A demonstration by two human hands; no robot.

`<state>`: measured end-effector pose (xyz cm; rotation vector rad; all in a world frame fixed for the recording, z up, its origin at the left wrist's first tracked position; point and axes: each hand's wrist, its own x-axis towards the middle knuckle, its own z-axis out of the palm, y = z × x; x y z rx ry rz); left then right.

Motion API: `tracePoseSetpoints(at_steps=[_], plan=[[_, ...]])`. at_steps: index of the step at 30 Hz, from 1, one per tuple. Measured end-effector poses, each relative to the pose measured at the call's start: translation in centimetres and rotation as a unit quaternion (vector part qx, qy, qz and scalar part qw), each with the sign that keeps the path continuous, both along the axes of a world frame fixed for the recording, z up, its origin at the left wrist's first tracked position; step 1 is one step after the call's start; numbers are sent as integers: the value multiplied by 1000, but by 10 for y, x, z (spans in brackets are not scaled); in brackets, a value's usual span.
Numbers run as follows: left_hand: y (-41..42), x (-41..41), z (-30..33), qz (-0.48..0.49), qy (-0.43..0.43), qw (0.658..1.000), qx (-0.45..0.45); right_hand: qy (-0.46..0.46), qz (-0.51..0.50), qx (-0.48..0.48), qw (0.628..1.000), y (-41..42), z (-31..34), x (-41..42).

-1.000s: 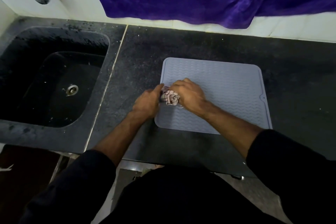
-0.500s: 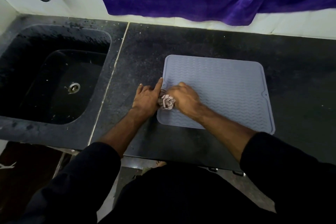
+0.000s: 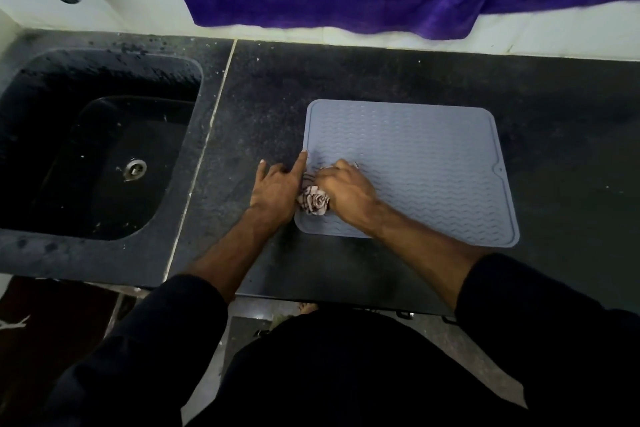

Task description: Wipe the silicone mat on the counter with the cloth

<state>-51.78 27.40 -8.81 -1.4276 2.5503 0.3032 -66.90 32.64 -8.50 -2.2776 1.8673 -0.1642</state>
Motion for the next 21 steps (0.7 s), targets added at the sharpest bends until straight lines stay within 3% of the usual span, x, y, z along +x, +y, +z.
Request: tracePoseSetpoints(at_steps=[9, 12, 15, 21], plan=[[0, -2, -3, 8, -21, 1000, 13, 24, -55, 22, 998, 24, 5, -66], [-1, -4, -4, 6, -24, 1000, 17, 2, -29, 22, 999, 21, 8, -43], [-2, -5, -5, 9, -33, 999, 11, 38, 6, 11, 999, 28, 1, -35], [0, -4, -7, 9, -23, 1000, 4, 41, -56, 27, 997, 44, 5, -83]])
